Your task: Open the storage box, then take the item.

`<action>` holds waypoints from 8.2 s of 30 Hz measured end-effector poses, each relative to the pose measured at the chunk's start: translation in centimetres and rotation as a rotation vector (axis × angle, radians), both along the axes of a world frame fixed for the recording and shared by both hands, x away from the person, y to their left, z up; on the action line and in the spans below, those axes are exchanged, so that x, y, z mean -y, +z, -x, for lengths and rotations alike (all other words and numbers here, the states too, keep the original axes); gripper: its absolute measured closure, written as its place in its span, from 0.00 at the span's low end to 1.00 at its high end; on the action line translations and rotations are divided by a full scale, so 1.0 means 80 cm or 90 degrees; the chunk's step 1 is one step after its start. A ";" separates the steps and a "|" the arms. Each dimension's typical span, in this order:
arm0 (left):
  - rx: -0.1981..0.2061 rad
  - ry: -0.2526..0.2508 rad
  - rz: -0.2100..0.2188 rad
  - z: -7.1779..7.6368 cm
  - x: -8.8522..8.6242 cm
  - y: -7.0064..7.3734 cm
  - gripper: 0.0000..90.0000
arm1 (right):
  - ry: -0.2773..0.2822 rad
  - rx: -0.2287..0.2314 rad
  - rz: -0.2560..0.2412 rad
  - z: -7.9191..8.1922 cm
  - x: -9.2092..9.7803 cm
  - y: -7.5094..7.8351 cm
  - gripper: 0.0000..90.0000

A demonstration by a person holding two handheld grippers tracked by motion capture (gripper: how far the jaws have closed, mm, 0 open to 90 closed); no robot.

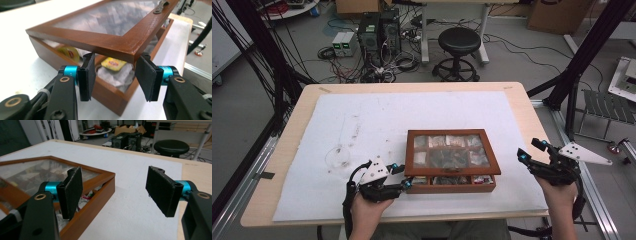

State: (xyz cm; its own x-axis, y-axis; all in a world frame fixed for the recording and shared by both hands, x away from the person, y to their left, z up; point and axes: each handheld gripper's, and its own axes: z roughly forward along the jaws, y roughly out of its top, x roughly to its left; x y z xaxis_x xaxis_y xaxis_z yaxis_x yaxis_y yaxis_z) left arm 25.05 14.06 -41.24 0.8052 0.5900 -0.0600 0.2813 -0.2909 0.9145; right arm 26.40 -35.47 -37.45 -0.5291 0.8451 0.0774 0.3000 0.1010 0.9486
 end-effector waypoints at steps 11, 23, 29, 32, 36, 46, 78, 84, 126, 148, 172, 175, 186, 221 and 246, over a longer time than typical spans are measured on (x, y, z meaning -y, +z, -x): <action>0.023 0.023 0.024 -0.008 0.002 0.021 0.56 | 0.116 -0.022 0.079 0.002 -0.004 -0.016 0.35; 0.043 0.033 0.024 -0.018 0.003 0.040 0.54 | 0.121 0.008 0.101 -0.013 -0.077 -0.018 0.44; 0.070 0.058 0.040 -0.020 -0.003 0.048 0.50 | 0.103 0.038 0.099 -0.020 -0.094 -0.007 0.47; 0.077 0.068 0.042 -0.025 -0.006 0.052 0.50 | 0.093 0.045 0.085 -0.023 -0.095 -0.006 0.48; 0.066 0.074 0.032 -0.038 -0.002 0.047 0.49 | 0.084 0.050 0.072 -0.029 -0.095 -0.001 0.49; 0.101 0.111 0.029 -0.083 0.008 0.039 0.46 | 0.074 0.045 0.066 -0.047 -0.095 0.004 0.53; 0.013 0.128 0.010 -0.174 0.019 -0.007 0.67 | 0.023 -0.006 0.062 -0.133 -0.112 -0.034 0.55; -0.012 0.133 0.003 -0.186 0.019 -0.021 0.69 | 0.015 -0.017 0.080 -0.146 -0.117 -0.043 0.56; -0.219 0.119 0.204 -0.235 -0.002 -0.053 0.65 | 0.009 -0.228 -0.083 -0.215 -0.100 -0.080 0.60; -0.339 0.137 0.278 -0.243 -0.009 -0.066 0.62 | -0.034 -0.179 0.058 -0.203 -0.121 -0.071 0.50; -0.332 0.177 0.252 -0.243 -0.010 -0.062 0.55 | -0.029 -0.128 0.055 -0.173 -0.110 -0.046 0.45; -0.319 0.187 0.246 -0.242 -0.014 -0.058 0.54 | -0.028 -0.114 0.052 -0.167 -0.108 -0.043 0.45; -0.162 0.216 0.105 -0.208 -0.001 -0.009 0.41 | -0.024 -0.084 0.034 -0.135 -0.101 -0.025 0.39; 0.114 0.108 -0.019 -0.028 -0.025 0.024 0.35 | -0.041 -0.027 0.039 -0.043 -0.067 -0.023 0.36; 0.091 0.059 0.016 -0.029 -0.012 0.020 0.34 | -0.042 -0.005 0.023 -0.035 -0.059 -0.014 0.35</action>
State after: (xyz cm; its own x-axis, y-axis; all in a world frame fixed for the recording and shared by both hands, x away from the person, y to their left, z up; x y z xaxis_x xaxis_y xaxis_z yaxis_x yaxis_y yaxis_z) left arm 27.34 15.05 -39.63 0.7485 0.6622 0.0355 0.1723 -0.2459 0.9539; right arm 29.23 -30.78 -38.61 -0.4721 0.8801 0.0494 0.3140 0.1155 0.9424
